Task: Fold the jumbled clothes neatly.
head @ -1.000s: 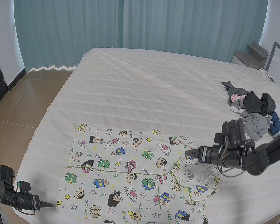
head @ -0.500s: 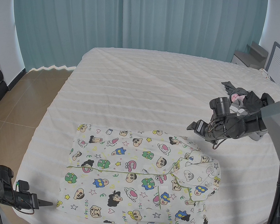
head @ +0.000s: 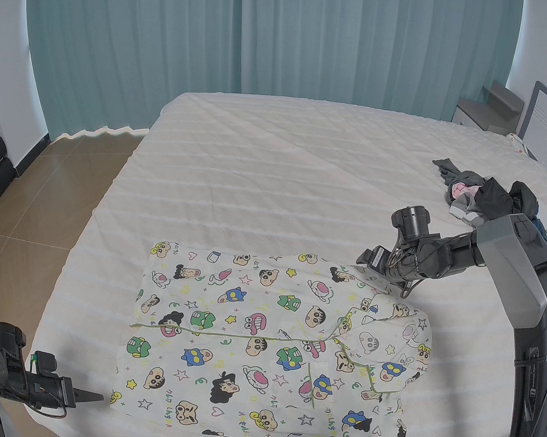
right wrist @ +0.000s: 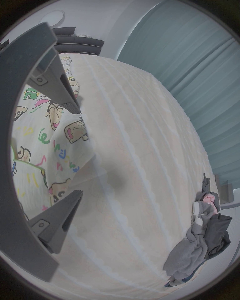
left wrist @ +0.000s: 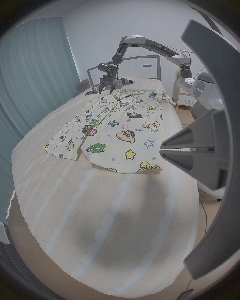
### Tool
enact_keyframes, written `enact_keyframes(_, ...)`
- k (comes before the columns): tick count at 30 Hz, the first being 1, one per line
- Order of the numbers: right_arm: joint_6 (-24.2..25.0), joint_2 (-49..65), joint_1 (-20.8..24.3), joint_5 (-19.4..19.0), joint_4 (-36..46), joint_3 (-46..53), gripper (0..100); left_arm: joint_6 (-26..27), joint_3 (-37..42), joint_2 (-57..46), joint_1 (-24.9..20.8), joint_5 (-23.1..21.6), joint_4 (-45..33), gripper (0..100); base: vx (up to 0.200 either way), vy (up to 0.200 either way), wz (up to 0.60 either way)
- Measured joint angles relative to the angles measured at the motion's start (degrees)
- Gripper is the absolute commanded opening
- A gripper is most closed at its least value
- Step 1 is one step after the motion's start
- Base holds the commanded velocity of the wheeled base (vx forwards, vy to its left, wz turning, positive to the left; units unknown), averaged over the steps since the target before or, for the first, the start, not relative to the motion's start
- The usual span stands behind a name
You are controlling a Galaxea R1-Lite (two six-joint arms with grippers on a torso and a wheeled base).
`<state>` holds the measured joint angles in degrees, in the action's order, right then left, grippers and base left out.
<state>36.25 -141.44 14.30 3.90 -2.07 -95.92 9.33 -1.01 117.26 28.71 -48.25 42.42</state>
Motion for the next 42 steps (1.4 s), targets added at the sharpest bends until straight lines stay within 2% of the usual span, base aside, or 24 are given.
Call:
enact_keyframes(7, 0.5, -1.9, 1.1, 0.0, 0.0, -0.6, 100, 0.0, 0.0, 0.0, 0.0, 0.1, 0.0, 0, 0.000, 0.000, 0.00)
enact_keyframes(8, 0.5, -2.0, 1.1, 0.0, -0.1, -0.6, 0, 0.0, 0.0, 0.0, 0.0, 0.1, 0.0, 0, 0.000, 0.000, 0.00)
enact_keyframes(34, 2.3, 1.4, 2.5, 0.1, -2.2, 0.2, 0, 0.0, 0.0, 0.1, 0.0, 0.1, 0.0, 0, 0.000, 0.000, 0.00)
enact_keyframes(37, 2.3, 2.4, 2.6, 0.7, -4.5, 0.3, 0, 0.0, 0.0, 0.1, 0.0, 0.1, 0.0, 0, 0.000, 0.000, 0.00)
enact_keyframes(42, 2.1, 3.5, 2.2, 3.9, -9.4, 0.3, 0, 0.1, 0.0, 0.1, 0.0, 0.1, 0.0, 0, 0.000, 0.000, 0.00)
